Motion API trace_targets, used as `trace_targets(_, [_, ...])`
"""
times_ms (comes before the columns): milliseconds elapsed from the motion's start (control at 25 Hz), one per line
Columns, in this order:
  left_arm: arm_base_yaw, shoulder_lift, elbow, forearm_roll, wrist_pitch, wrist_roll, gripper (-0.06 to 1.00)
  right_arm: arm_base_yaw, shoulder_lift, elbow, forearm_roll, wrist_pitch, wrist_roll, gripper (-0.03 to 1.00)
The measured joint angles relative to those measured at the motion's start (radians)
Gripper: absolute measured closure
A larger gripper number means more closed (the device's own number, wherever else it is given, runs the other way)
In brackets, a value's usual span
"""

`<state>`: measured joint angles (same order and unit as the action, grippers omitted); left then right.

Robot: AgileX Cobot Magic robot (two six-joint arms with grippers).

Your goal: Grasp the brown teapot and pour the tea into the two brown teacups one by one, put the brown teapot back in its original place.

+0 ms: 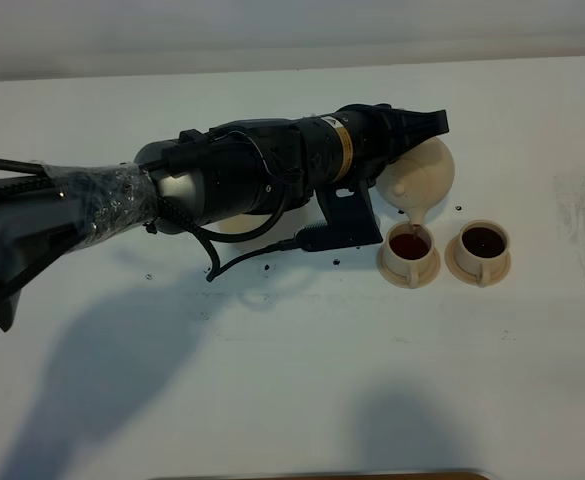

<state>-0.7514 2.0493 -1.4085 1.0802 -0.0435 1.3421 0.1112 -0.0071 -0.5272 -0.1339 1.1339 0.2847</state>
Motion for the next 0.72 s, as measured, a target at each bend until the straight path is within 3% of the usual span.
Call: trace_targets(720, [-0.004, -0.018, 0.0, 0.019, 0.01, 0.0, 0.86, 0.0, 0.0, 0.0, 0.0, 0.0, 0.0, 0.56])
